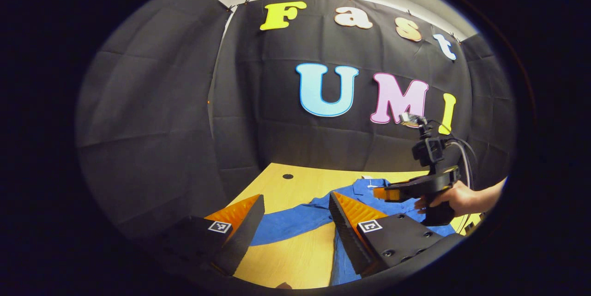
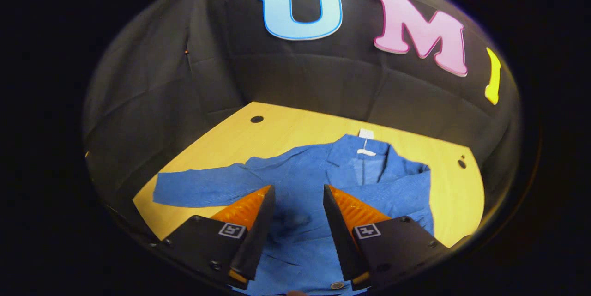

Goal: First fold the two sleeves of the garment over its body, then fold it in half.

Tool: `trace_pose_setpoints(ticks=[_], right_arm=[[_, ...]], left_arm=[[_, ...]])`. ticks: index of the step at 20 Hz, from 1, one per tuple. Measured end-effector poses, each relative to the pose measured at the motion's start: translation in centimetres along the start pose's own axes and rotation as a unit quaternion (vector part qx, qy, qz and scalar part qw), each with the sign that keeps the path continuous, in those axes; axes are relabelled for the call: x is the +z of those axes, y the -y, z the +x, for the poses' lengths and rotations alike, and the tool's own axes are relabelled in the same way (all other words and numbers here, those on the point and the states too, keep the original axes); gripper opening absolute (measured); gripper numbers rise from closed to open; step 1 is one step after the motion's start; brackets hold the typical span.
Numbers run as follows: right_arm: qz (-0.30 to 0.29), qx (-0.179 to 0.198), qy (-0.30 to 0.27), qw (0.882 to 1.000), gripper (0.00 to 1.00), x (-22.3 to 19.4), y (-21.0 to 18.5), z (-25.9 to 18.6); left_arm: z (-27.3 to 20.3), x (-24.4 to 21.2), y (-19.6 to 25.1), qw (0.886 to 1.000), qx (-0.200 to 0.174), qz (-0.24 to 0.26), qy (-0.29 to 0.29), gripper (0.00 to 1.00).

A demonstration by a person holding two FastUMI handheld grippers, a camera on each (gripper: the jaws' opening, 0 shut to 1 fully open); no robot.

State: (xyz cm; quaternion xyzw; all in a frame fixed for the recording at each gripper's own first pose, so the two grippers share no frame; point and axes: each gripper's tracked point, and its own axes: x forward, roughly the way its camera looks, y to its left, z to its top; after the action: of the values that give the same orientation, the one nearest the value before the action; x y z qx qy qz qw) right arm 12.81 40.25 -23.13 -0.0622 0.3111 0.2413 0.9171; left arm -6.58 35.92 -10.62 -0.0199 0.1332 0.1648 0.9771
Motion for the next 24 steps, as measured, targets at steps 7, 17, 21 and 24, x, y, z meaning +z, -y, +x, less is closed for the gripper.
trace_pose_setpoints(ticks=[7,17,21,24], right_arm=[[0.015,-0.056,0.074,0.996,0.95,2.4,8.0,-9.0],[0.070,-0.148,0.274,0.948,0.89,9.5,13.0,-26.0],[0.070,-0.163,0.282,0.943,0.89,10.0,14.2,-27.7],[0.070,-0.169,0.285,0.941,0.93,10.3,14.3,-28.4]], left_arm=[[4.3,-3.6,-2.0,0.999,0.023,-0.027,-0.034,0.82],[8.5,-6.2,-7.1,0.996,0.076,0.027,-0.047,0.84],[10.8,-9.0,-10.3,0.993,0.099,0.008,-0.068,0.84],[12.2,-11.6,-13.4,0.986,0.135,-0.009,-0.094,0.84]])
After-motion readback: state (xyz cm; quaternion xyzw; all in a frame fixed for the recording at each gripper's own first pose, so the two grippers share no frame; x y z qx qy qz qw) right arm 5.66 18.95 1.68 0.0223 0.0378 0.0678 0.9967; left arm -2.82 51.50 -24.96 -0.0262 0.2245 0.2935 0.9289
